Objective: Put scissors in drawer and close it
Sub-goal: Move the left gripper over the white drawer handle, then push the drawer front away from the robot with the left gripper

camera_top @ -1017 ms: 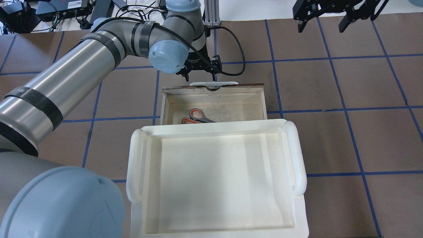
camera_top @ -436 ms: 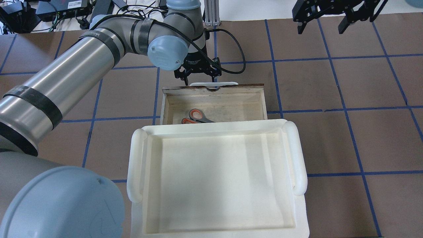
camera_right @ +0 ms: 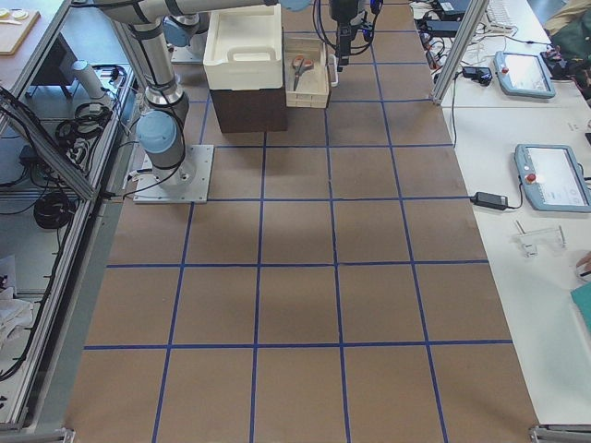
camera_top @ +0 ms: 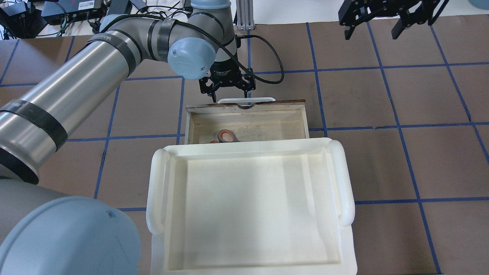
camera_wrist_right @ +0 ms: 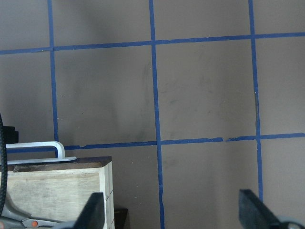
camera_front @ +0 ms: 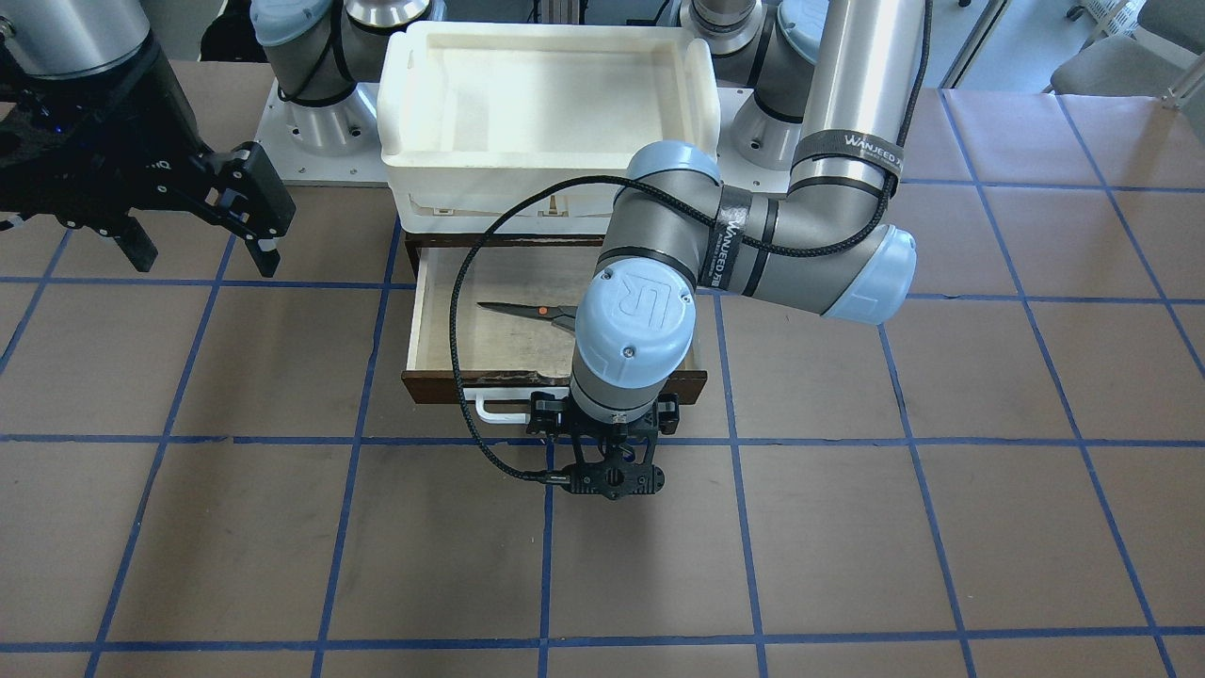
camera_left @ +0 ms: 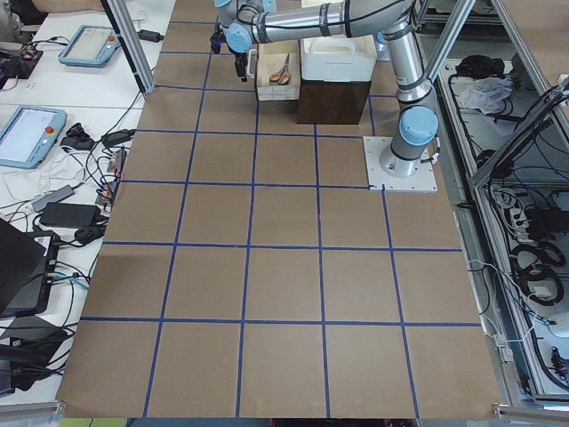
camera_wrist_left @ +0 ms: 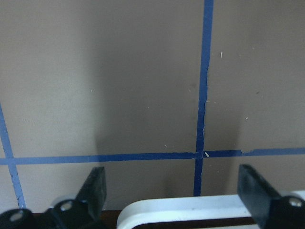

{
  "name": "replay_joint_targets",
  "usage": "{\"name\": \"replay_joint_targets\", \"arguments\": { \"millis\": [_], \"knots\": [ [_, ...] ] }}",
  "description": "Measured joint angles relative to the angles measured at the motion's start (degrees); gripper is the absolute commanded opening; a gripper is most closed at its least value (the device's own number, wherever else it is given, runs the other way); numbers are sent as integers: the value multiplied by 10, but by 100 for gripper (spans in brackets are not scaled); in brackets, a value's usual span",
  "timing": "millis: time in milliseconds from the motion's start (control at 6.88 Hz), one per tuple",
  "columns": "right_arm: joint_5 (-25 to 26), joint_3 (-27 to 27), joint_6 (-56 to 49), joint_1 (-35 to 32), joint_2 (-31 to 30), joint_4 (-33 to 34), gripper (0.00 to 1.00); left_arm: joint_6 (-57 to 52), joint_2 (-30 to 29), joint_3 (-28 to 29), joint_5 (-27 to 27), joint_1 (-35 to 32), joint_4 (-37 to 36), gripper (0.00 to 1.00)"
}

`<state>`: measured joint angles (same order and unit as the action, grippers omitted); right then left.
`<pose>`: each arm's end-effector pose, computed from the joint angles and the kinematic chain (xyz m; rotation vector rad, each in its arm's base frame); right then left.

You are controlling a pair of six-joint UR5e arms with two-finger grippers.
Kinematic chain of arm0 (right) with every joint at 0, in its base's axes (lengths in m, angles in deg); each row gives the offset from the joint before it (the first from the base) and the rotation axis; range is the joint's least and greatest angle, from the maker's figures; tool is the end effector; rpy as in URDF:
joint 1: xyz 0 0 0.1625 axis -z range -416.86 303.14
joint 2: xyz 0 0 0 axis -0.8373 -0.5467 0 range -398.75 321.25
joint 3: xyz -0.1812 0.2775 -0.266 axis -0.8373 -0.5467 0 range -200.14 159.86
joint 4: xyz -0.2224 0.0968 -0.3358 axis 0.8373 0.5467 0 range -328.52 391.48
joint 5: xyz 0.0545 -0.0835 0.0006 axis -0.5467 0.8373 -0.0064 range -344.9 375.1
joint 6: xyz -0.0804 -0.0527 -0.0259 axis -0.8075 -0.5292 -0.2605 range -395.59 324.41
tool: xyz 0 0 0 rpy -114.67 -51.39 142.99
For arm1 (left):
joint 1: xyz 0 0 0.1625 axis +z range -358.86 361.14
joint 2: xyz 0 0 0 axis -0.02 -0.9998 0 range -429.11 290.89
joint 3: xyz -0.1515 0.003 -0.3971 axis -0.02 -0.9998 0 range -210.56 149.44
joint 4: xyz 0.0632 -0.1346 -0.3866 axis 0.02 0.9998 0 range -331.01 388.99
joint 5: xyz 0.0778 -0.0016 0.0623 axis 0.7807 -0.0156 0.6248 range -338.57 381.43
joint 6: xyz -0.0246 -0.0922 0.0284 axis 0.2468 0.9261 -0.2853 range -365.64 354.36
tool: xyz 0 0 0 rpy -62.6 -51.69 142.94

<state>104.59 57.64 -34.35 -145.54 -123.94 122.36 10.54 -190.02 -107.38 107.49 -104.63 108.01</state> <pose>0.1218 -0.5405 0.5525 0.0686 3.1238 -0.2267 -0.3196 -0.6155 0.2974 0.0172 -3.1011 -0.2051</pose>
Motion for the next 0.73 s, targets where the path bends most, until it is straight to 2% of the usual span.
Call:
{"name": "replay_joint_targets", "arguments": {
  "millis": [726],
  "knots": [
    [1, 0, -6, 2, 0, 4, 100, 1, 14, -2, -5, 0, 51, 100]
  ]
}}
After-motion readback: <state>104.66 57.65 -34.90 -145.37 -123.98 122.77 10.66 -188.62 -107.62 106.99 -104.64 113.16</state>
